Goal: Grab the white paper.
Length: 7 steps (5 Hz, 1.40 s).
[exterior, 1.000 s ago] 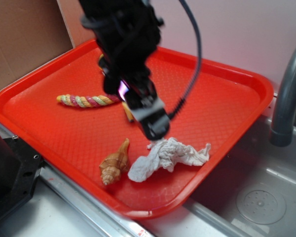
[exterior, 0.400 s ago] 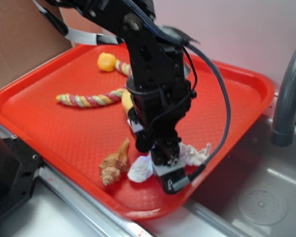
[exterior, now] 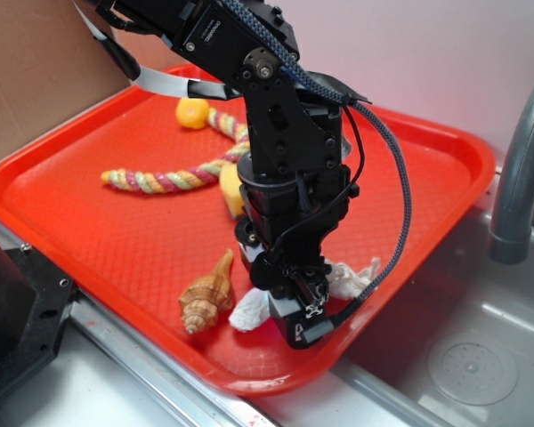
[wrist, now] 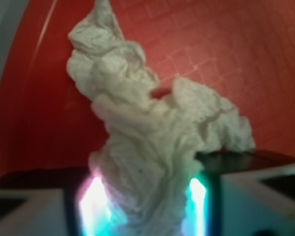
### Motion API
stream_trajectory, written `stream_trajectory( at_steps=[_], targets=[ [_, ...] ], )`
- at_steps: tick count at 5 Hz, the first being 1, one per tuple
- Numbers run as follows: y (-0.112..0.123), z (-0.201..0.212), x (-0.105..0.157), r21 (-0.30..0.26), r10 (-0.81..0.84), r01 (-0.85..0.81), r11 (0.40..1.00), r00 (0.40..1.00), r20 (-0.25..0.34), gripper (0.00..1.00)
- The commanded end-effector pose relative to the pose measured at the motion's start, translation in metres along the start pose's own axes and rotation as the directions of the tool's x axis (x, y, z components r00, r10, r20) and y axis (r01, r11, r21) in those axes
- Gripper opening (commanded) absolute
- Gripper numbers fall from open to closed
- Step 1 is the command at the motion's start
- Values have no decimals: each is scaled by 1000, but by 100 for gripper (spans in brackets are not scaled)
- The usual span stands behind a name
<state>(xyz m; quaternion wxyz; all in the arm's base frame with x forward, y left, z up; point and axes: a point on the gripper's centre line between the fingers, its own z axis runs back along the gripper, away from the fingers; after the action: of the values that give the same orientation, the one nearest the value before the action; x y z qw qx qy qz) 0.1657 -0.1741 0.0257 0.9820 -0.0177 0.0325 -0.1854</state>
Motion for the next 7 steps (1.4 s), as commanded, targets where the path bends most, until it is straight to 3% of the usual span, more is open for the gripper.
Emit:
stream_trajectory(
  at_steps=[1, 3, 4, 5, 6, 7],
  targets=[
    [3, 16, 5, -17, 57, -57, 998, 998, 22, 0],
    [57, 99, -12, -24, 299, -298, 954, 944, 138, 0],
    [90, 144, -35, -87, 406, -397, 914, 901, 154, 0],
    [121, 171, -60, -125, 485, -469, 874, 856, 178, 0],
    [142, 176, -69, -160, 506, -482, 862, 843, 184, 0],
    [152, 178, -68, -143, 520, -501, 854, 831, 195, 0]
  ],
)
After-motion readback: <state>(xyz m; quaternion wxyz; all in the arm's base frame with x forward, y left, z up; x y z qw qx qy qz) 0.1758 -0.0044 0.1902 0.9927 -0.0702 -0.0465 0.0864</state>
